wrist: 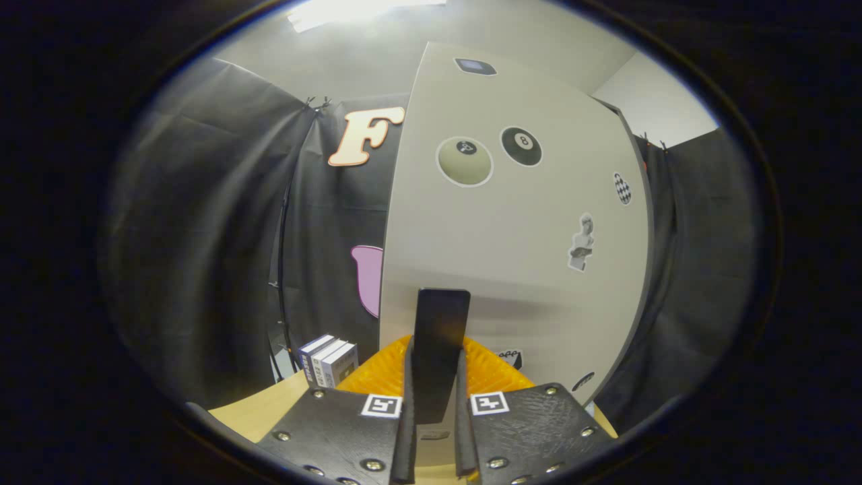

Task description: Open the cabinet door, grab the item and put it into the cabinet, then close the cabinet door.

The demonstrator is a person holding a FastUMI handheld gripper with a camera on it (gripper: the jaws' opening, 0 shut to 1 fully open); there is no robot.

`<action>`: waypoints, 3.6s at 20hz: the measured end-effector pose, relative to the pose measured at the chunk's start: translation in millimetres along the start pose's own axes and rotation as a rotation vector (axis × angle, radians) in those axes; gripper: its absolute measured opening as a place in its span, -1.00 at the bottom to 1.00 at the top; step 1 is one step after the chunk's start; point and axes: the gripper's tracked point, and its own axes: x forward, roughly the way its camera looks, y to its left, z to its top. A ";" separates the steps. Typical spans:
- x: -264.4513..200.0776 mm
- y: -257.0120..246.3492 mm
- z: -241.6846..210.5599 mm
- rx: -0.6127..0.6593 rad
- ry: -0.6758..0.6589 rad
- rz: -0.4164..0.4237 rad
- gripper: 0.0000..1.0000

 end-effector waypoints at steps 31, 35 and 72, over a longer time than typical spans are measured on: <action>-143.6 -100.4 -6.3 0.040 0.046 -0.250 -0.55; -168.2 -131.2 -8.6 0.057 0.052 -0.338 -0.56; -293.4 -294.5 -39.9 0.039 0.163 -0.672 -0.55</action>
